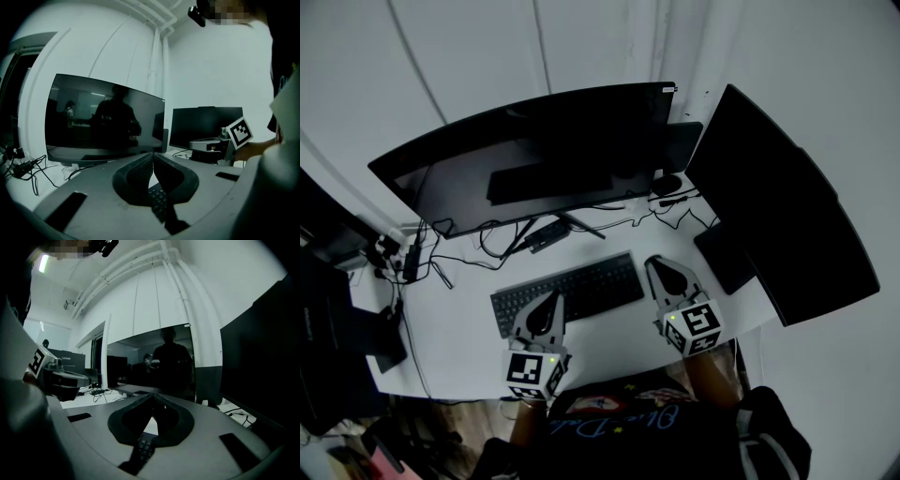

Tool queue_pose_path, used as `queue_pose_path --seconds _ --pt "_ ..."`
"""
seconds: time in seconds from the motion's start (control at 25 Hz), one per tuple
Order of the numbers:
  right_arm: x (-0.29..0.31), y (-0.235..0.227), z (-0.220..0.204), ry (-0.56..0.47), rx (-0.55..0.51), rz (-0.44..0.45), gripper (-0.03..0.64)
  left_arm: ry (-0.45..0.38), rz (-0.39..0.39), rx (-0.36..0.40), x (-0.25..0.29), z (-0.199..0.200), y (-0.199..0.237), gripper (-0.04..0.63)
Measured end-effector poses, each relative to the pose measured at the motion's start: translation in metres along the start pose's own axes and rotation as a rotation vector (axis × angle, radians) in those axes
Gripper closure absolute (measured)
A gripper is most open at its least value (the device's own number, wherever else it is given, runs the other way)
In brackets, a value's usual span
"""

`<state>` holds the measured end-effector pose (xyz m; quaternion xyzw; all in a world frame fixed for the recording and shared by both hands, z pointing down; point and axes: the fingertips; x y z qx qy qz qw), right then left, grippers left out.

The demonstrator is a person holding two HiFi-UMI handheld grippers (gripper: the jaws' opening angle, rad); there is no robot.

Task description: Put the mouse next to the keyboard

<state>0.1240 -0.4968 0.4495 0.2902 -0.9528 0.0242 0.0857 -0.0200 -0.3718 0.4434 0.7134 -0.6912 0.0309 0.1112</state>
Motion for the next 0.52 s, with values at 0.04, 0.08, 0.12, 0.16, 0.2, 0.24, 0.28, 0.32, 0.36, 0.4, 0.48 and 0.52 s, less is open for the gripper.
queue_pose_path --seconds 0.04,0.08,0.12,0.16,0.2,0.24,0.28,0.32,0.36,0.4,0.48,0.52 --pt "0.0002 0.0005 -0.0001 0.0 0.0 0.001 0.62 0.001 0.001 -0.002 -0.0003 0.0001 0.0001 0.592" --pt "0.0002 0.0008 0.0 0.001 -0.001 0.002 0.619 0.002 0.001 -0.005 -0.0005 0.0002 -0.0001 0.592" --pt "0.0002 0.0009 0.0003 0.001 -0.001 0.003 0.619 0.004 0.002 -0.007 -0.0007 0.0004 -0.0003 0.592" --pt "0.0002 0.0008 0.0008 0.0 0.0 0.003 0.62 0.005 0.004 -0.007 -0.0007 0.0002 -0.0001 0.592" --pt "0.0003 0.0007 0.0013 0.0 0.0 0.003 0.62 0.009 0.005 -0.009 -0.0009 -0.0006 0.0001 0.592" --pt "0.0003 0.0005 0.0017 -0.001 0.001 0.002 0.62 0.012 0.006 -0.014 -0.0011 -0.0012 0.0001 0.592" --pt "0.0002 0.0004 0.0018 -0.002 0.001 0.002 0.619 0.011 0.007 -0.018 -0.0013 -0.001 -0.0002 0.592" --pt "0.0 0.0005 0.0018 -0.003 0.0 0.002 0.62 0.007 0.006 -0.016 -0.0013 -0.0002 -0.0005 0.592" --pt "-0.0003 0.0005 0.0015 -0.003 0.0 0.002 0.62 0.003 0.005 -0.011 -0.0012 0.0003 -0.0006 0.592" --pt "-0.0006 0.0004 0.0012 -0.003 -0.001 0.002 0.62 0.002 0.005 -0.006 -0.0011 0.0003 -0.0007 0.592" --pt "-0.0012 -0.0003 0.0003 -0.001 -0.001 0.002 0.62 0.006 0.006 -0.004 -0.0008 -0.0008 -0.0012 0.592" --pt "-0.0015 -0.0006 -0.0001 0.0 -0.001 0.002 0.62 0.01 0.007 -0.005 -0.0006 -0.0015 -0.0015 0.592"
Point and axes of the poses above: the fingertips, and each gripper's own axes: x forward along the fingers, y to its left, z out of its top, and after that the axes turned 3 degrees about -x, right-handed
